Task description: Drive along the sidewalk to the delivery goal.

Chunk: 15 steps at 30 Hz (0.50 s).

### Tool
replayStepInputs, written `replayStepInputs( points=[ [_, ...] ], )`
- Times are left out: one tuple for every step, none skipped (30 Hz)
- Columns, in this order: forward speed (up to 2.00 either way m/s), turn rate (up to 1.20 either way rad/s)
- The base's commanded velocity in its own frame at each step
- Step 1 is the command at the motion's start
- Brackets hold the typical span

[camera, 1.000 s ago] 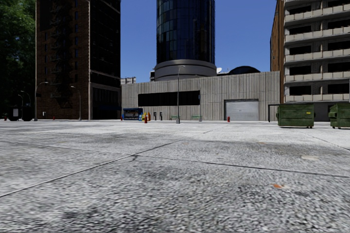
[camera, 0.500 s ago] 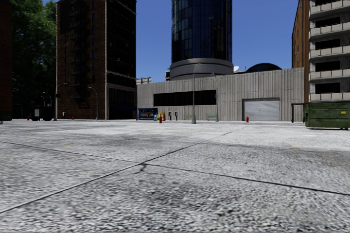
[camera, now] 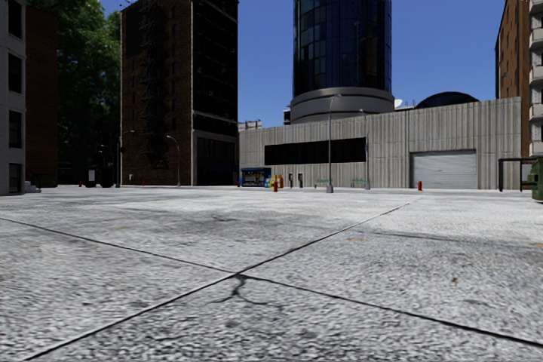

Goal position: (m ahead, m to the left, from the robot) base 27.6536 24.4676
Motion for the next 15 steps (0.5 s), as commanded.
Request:
replayStepInputs(
  points=[
    [1.43,0.4],
    [1.44,0.4],
    [1.44,0.4],
    [1.44,0.4],
    [1.44,0.4],
    [1.44,0.4],
    [1.44,0.4],
    [1.44,0.4],
    [1.44,0.4],
    [1.44,0.4],
    [1.44,0.4],
    [1.44,0.42],
    [1.44,0.44],
    [1.44,0.45],
    [1.44,0.45]
  ],
)
